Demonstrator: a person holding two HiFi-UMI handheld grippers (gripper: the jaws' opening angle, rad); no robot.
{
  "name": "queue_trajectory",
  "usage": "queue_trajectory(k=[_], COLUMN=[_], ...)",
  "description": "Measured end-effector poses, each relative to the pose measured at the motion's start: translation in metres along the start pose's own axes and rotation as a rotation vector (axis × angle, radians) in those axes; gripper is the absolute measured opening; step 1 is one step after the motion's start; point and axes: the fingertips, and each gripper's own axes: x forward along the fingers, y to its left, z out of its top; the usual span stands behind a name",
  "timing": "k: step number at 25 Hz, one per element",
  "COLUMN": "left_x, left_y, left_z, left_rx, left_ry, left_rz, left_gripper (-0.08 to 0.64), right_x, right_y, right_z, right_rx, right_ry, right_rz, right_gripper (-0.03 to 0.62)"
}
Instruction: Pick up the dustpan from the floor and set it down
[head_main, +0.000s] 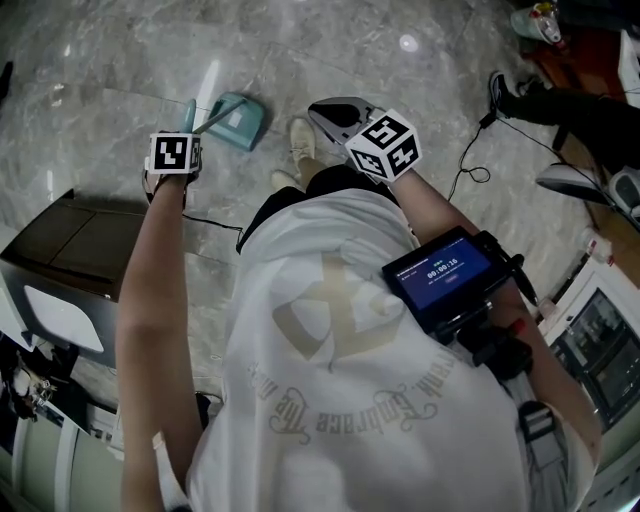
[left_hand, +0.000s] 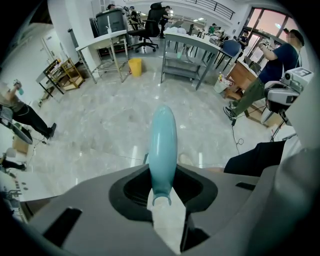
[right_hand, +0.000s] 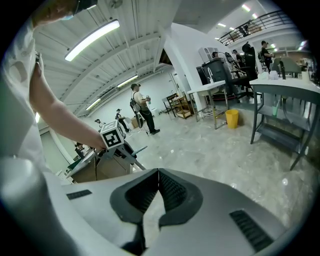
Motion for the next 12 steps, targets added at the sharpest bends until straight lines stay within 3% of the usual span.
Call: queue_trajectory(k=[12], left_x=[0.008], left_y=[-0.013], left_z=[-0.002], left_rx=[0.007], left_ry=[-0.006], left_rz=[-0.001], left_gripper=[0.126], right_x=[0.0], right_y=[-0.002], right_z=[0.007], right_rx=[-0.005], right_ry=[0.002], right_rz=[0.0], right_gripper=[0.015])
